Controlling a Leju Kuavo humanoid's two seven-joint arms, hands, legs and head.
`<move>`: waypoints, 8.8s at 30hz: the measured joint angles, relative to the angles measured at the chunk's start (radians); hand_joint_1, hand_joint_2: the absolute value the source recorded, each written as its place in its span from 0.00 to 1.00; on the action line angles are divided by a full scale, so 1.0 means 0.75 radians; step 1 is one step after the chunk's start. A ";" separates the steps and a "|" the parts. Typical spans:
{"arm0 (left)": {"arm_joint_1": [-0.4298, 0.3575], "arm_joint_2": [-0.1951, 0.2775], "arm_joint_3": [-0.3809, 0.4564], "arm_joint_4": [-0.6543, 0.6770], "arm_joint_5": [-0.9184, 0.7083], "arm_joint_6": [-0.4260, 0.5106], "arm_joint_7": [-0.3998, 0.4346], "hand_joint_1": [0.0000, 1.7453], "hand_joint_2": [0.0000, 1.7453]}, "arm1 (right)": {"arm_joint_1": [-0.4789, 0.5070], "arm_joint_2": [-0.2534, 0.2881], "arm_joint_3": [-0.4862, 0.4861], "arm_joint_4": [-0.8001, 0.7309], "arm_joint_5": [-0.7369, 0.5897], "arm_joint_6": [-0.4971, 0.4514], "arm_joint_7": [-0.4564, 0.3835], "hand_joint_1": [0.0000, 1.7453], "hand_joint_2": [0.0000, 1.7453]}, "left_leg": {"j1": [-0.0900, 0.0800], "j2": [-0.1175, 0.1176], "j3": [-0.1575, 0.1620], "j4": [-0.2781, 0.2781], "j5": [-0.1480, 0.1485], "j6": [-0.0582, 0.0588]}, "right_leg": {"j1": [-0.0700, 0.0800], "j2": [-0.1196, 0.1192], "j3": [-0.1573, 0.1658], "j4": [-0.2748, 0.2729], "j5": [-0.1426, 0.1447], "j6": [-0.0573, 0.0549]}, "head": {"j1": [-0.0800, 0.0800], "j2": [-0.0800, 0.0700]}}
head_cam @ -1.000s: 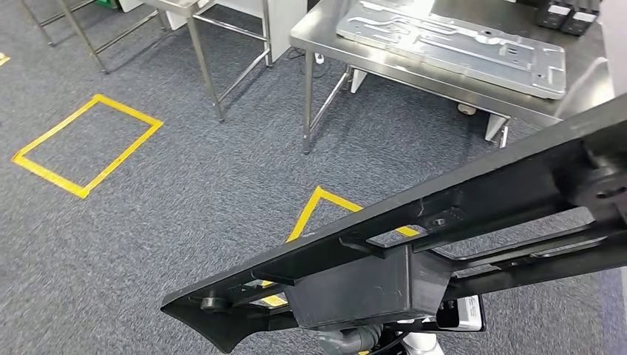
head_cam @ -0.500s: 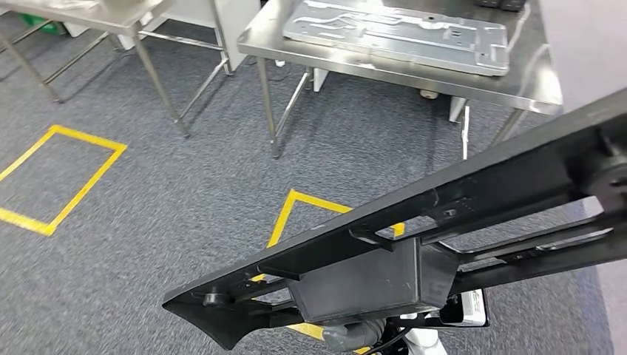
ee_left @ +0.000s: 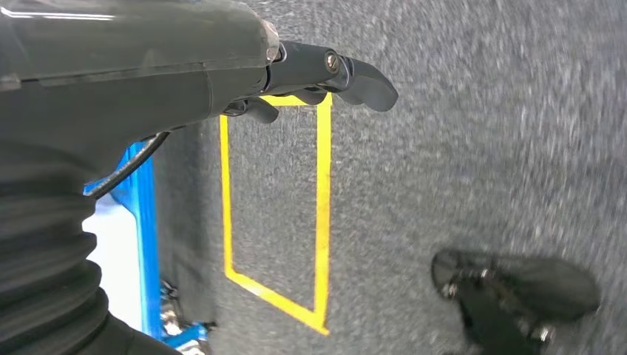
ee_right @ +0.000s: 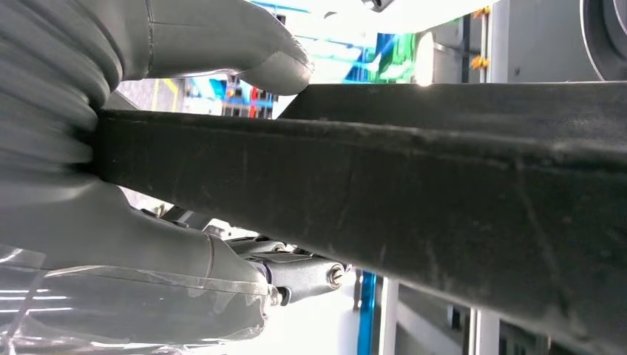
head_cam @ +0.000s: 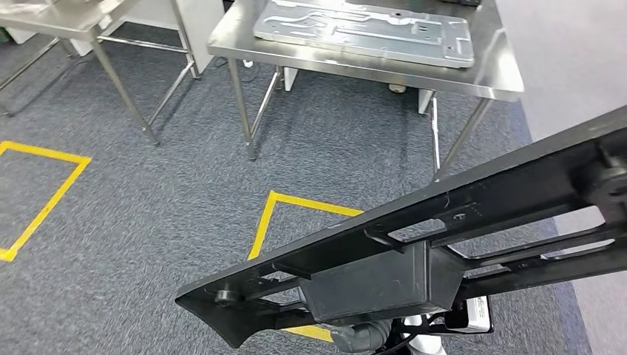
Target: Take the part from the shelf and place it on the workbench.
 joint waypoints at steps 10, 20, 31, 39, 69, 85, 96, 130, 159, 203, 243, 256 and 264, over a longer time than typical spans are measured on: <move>-0.008 0.005 -0.040 0.000 -0.031 0.018 0.021 0.00 1.00 | 0.004 -0.002 -0.021 -0.003 0.010 -0.001 -0.012 1.00 1.00 | -0.001 -0.002 -0.005 0.096 -0.091 -0.056 | 0.014 -0.013 0.182 -0.353 0.134 -0.078 | -0.006 0.000; -0.002 0.014 -0.047 0.000 -0.035 0.018 0.028 0.00 1.00 | 0.022 -0.001 -0.033 -0.001 0.019 -0.029 -0.003 1.00 1.00 | -0.010 -0.073 -0.024 0.010 0.016 -0.035 | 0.025 0.060 0.192 -0.322 0.097 -0.066 | -0.008 0.000; 0.001 0.016 -0.049 0.000 -0.035 0.024 0.036 0.00 1.00 | 0.029 -0.001 -0.049 0.009 0.012 -0.051 0.021 1.00 1.00 | -0.002 -0.051 0.012 -0.009 -0.004 0.004 | -0.002 0.008 0.006 -0.031 0.034 0.000 | -0.002 0.000; 0.001 0.016 -0.049 0.000 -0.035 0.024 0.033 0.00 1.00 | 0.039 0.001 -0.059 0.007 0.016 -0.068 0.031 1.00 1.00 | -0.004 -0.037 0.060 -0.019 -0.048 -0.047 | 0.014 -0.010 0.157 -0.341 0.134 -0.059 | -0.003 0.000; 0.000 0.017 -0.048 0.000 -0.027 0.029 0.053 0.00 1.00 | -0.005 0.024 -0.052 -0.018 -0.023 -0.096 0.105 1.00 1.00 | 0.004 -0.055 0.164 -0.028 -0.090 -0.058 | 0.009 -0.005 0.092 -0.318 0.184 -0.054 | -0.014 0.000; 0.007 0.021 -0.047 0.001 -0.027 0.028 0.061 0.00 1.00 | 0.002 0.028 -0.050 -0.023 -0.025 -0.094 0.104 1.00 1.00 | -0.029 -0.071 -0.040 -0.015 0.057 0.015 | 0.044 0.021 0.289 -0.296 0.034 -0.066 | -0.020 0.000; 0.003 0.017 -0.046 0.001 -0.030 0.028 0.057 0.00 1.00 | 0.017 0.026 -0.051 -0.025 -0.011 -0.094 0.100 1.00 1.00 | -0.003 -0.074 0.120 -0.040 -0.059 -0.013 | -0.003 -0.005 0.100 -0.290 0.151 -0.009 | -0.015 0.000; -0.009 0.006 -0.044 0.005 -0.041 0.033 0.067 0.00 1.00 | 0.017 0.017 -0.053 -0.027 0.055 -0.088 0.075 1.00 1.00 | 0.002 -0.152 0.021 -0.009 -0.008 -0.027 | 0.017 0.059 0.163 -0.329 0.130 -0.061 | -0.022 0.000; -0.011 0.014 -0.043 0.005 -0.053 0.017 0.074 0.00 1.00 | 0.013 0.021 -0.051 -0.031 0.034 -0.080 0.078 1.00 1.00 | -0.011 -0.082 0.012 -0.013 0.012 -0.012 | 0.013 -0.006 0.170 -0.313 0.122 -0.042 | -0.026 0.000; -0.002 0.021 -0.022 0.005 -0.044 0.009 0.064 0.00 1.00 | -0.022 0.046 -0.027 -0.020 0.019 -0.079 0.108 1.00 1.00 | -0.008 -0.072 -0.073 0.092 0.027 -0.041 | 0.027 -0.002 0.213 -0.328 0.088 -0.092 | -0.027 0.000; 0.002 0.016 -0.014 0.006 -0.037 0.005 0.090 0.00 1.00 | -0.194 0.040 0.077 -0.103 0.162 -0.075 0.046 1.00 1.00 | -0.003 -0.069 -0.019 -0.030 0.059 -0.002 | 0.010 0.000 0.081 -0.053 -0.060 -0.028 | -0.024 0.000; -0.003 0.000 -0.008 0.006 -0.027 0.017 0.096 0.00 1.00 | -0.240 0.040 0.127 -0.102 0.118 -0.086 0.089 1.00 1.00 | -0.003 -0.073 -0.045 0.064 -0.017 -0.065 | -0.001 0.000 0.178 -0.328 0.119 -0.076 | -0.026 0.000; 0.001 -0.002 0.005 0.006 -0.022 0.017 0.091 0.00 1.00 | -0.244 0.040 0.146 -0.092 0.115 -0.085 0.093 1.00 1.00 | -0.005 -0.072 -0.067 0.104 0.012 -0.058 | 0.014 0.000 0.186 -0.323 0.111 -0.083 | -0.026 0.000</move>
